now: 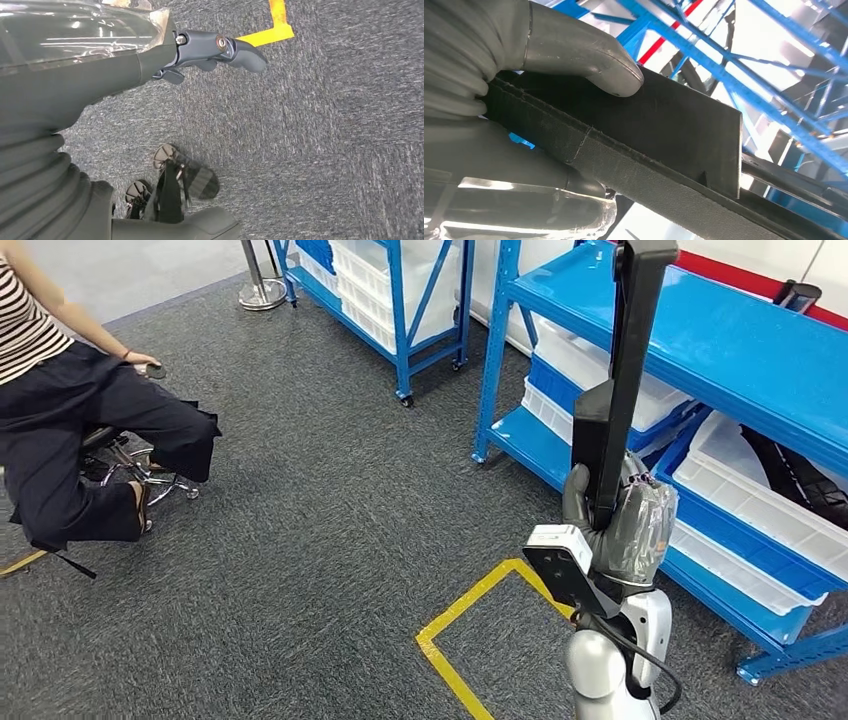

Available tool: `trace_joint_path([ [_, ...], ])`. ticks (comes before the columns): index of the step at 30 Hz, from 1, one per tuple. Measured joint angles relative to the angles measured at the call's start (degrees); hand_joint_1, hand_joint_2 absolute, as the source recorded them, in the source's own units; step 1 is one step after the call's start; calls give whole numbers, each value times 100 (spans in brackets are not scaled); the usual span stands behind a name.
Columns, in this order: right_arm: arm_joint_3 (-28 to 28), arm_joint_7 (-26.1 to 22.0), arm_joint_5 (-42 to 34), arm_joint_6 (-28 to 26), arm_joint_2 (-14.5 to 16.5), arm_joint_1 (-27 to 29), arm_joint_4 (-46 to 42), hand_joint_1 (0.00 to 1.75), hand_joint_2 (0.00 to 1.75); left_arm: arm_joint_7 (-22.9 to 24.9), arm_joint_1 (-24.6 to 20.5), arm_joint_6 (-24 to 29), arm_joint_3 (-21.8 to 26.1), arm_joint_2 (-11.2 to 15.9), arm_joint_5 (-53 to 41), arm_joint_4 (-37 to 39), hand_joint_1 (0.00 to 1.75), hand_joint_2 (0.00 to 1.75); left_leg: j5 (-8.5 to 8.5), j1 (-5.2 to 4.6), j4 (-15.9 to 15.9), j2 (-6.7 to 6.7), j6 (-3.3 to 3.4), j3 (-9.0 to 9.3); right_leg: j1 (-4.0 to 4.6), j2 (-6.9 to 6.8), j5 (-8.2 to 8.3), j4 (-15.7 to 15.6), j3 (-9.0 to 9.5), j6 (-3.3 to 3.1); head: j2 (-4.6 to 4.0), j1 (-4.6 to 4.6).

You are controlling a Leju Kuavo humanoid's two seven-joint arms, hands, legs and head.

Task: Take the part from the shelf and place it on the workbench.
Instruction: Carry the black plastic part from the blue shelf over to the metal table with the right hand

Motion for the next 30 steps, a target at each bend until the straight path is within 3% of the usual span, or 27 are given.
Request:
trace_joint_path([
  [2,-1,-1,15,0,-4,14,-49,175,175,19,-10,-9,0,3,-23,0,0,175,15,-41,-207,52,50,87,37,-58,-8,1,-6,30,0,15],
  [5,1,3,28,0,-8,50,-107,175,175,47,-6,-10,0,10,-60,0,0,175,58,-62,-237,-86,149,63,32,-143,-11,-16,-2,97,0,28],
  [7,1,9,42,0,-11,71,-147,175,175,59,-4,-5,1,14,-72,0,0,175,107,-44,-292,-174,228,77,14,-4,-122,121,-60,127,0,39],
  [9,1,23,63,2,-28,101,-178,175,175,67,-11,7,2,23,-83,0,0,175,143,-39,-312,-270,287,70,-1,262,-424,707,-318,88,0,56],
  [11,-1,50,79,11,-50,166,-189,175,175,79,-16,20,2,31,-88,0,0,175,167,-48,-309,-401,323,39,1,396,-717,1494,-687,63,0,68],
  [12,-2,64,84,19,-57,201,-189,175,175,86,-11,24,2,31,-88,0,0,175,175,-54,-308,-473,331,26,4,419,-761,1696,-788,78,0,71],
  [13,-2,68,88,25,-60,226,-189,175,175,92,-5,28,2,30,-87,0,0,175,184,-60,-307,-545,332,20,4,431,-700,1643,-767,107,0,75],
  [14,-3,71,90,30,-61,239,-194,175,175,96,0,31,2,29,-86,0,0,175,193,-64,-306,-618,327,20,4,451,-557,1349,-629,141,0,74],
  [16,-1,72,95,33,-62,243,-215,175,175,99,3,32,3,21,-86,0,0,175,213,-71,-301,-750,299,17,12,608,-213,491,-222,159,0,70],
  [18,1,72,99,33,-61,243,-241,175,175,103,7,33,4,9,-86,0,0,175,236,-68,-295,-843,249,-10,36,747,-34,0,-1,101,0,67],
  [20,2,74,102,33,-57,242,-256,175,175,107,22,35,6,3,-86,0,0,175,274,-55,-317,-926,176,-42,61,711,21,-87,37,30,0,71],
  [21,3,76,102,34,-50,240,-263,175,175,108,32,36,7,3,-86,0,0,175,274,-51,-314,-913,148,-56,51,661,51,-123,63,4,0,72],
  [23,8,78,102,38,-27,239,-280,175,175,108,34,39,7,6,-86,0,0,175,98,-58,-63,-691,96,-178,8,540,106,-203,102,-53,0,48],
  [25,10,79,103,50,-14,243,-290,175,175,108,27,40,7,10,-85,0,0,175,-281,-33,637,-410,34,-511,-8,403,113,-222,115,-78,0,12],
  [27,9,82,108,68,-13,251,-291,175,175,108,26,39,7,14,-71,0,0,175,-503,31,1267,-323,-42,-824,-15,262,107,-221,109,-78,0,1],
  [28,9,87,112,79,-11,255,-291,175,175,108,28,39,9,15,-60,0,0,175,-467,70,1307,-298,-78,-840,-24,194,102,-220,110,-72,0,-2],
  [30,10,99,118,109,-4,255,-291,175,175,109,27,50,14,18,-33,0,0,175,-148,155,715,-166,-162,-499,-56,75,69,-199,123,-20,0,-3],
])
